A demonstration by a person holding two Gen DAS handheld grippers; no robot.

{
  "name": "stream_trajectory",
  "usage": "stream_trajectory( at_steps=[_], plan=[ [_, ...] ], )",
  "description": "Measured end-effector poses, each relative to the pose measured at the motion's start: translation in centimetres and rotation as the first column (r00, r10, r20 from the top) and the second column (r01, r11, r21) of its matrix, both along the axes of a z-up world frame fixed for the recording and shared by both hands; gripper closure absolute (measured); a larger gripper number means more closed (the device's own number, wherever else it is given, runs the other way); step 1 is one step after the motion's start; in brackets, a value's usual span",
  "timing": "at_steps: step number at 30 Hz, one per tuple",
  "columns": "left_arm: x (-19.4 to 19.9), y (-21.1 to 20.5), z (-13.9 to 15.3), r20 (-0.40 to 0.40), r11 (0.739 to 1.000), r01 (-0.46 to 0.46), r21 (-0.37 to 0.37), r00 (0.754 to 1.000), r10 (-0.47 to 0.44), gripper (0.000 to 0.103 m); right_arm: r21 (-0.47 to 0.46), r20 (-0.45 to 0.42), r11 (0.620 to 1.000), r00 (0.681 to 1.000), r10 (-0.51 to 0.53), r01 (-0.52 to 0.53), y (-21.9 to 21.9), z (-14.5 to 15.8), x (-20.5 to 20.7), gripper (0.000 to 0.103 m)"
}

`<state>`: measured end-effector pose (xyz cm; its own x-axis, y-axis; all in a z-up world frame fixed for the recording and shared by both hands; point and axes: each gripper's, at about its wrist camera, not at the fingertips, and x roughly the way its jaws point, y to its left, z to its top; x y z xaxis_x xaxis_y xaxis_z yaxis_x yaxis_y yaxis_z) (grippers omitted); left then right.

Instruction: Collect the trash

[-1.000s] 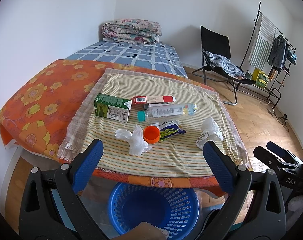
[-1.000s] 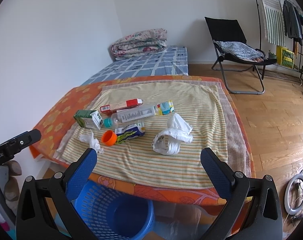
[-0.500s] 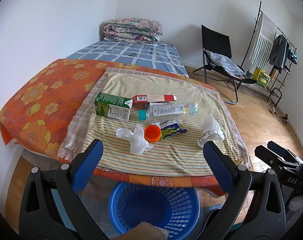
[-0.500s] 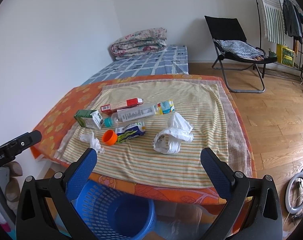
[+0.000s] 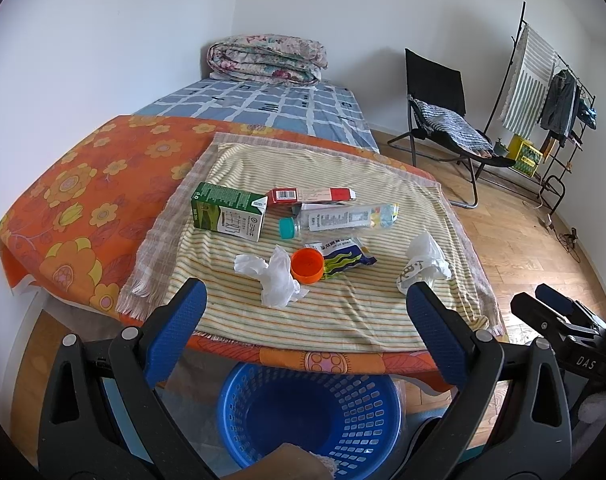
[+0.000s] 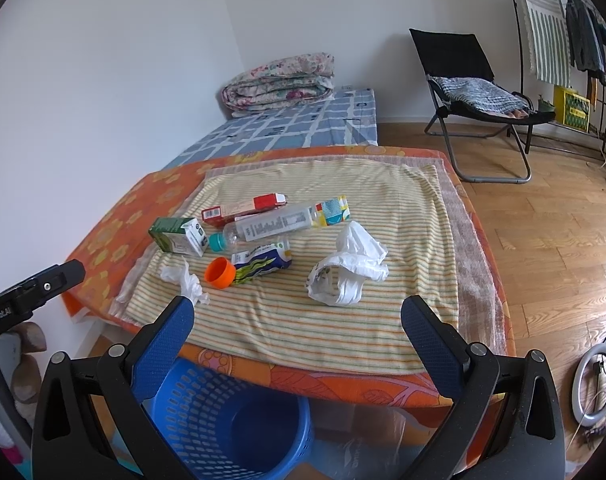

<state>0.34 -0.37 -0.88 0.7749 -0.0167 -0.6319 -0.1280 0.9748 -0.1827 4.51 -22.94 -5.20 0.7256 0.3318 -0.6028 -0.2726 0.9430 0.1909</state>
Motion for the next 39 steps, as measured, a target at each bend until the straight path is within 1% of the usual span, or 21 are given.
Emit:
stream_trajectory(
  at_steps=[16, 27, 28, 33, 39],
  plan=[
    [0.0, 0.1, -0.1, -0.004, 1.000, 0.000, -0.001, 1.000, 0.000, 0.001, 0.005, -0.008, 1.000, 1.000, 0.005, -0.005, 0.2, -0.2, -0.1, 0.000],
    [-0.4, 0.9, -0.6, -0.019, 1.000, -0.011, -0.006, 1.000, 0.011, 0.001, 0.022, -0.055, 0.999, 0.998, 0.025, -0.024, 0.0, -0.5, 0.5, 0.000],
    [0.0, 1.3, -1.2, -0.022, 1.000, -0.015, -0.007, 1.000, 0.015, 0.001, 0.023, -0.058, 0.999, 0.998, 0.026, -0.024, 0.0, -0.6, 0.5, 0.000],
    [1.0, 2.3, -2.0, -0.051, 0.999, -0.027, -0.042, 0.998, 0.025, 0.001, 0.008, -0.065, 1.000, 0.998, 0.026, -0.026, 0.3, -1.0, 0.9, 0.000],
    [3.8, 3.6, -3.1, -0.130, 0.996, -0.029, -0.087, 0.991, 0.017, 0.001, 0.047, -0.122, 0.999, 0.992, 0.026, -0.021, -0.1, -1.6, 2.8, 0.000]
  ],
)
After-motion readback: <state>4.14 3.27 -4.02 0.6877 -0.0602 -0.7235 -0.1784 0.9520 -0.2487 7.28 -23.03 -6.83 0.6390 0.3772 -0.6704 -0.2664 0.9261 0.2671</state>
